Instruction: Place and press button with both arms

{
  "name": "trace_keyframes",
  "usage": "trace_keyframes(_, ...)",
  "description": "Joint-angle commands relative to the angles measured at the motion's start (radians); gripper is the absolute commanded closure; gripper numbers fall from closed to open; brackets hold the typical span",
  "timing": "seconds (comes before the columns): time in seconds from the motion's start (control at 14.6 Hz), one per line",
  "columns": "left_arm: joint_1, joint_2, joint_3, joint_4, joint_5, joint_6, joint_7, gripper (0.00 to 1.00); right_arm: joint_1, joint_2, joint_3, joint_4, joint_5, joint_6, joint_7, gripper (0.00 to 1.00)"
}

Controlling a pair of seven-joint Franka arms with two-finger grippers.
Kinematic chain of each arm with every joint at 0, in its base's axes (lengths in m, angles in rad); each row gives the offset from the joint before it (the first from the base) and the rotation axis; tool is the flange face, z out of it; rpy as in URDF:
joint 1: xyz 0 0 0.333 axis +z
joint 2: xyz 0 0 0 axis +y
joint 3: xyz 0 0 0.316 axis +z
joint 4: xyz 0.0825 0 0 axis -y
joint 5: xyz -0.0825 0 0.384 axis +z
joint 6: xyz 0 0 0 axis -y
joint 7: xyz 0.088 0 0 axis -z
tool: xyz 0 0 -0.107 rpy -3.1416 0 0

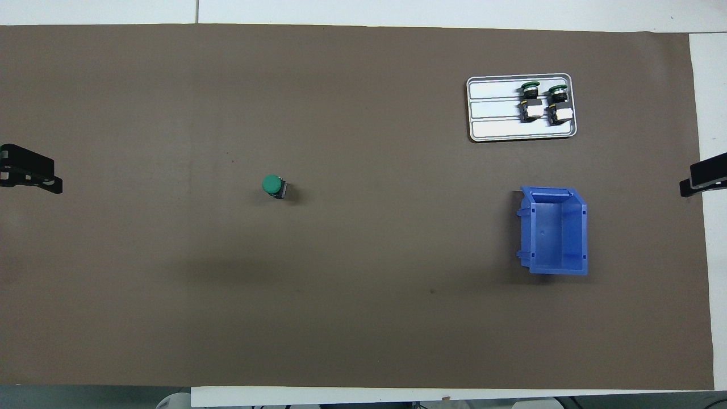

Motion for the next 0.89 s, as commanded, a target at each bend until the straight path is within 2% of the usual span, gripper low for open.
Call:
trace_keyframes(0.0,0.007,-0.012,-0.007,0.001,0.011,-0.007,0.018,0.00,-0.003,-0.016,-0.001,-0.019,-0.001,0.002,-0.012,0.00)
trace_keyframes(0.82,-0.011,-0.015,-0.008,-0.010,0.013,0.018,0.034,0.00,-0.001,-0.016,-0.001,-0.019,-0.001,0.000,-0.012,0.00)
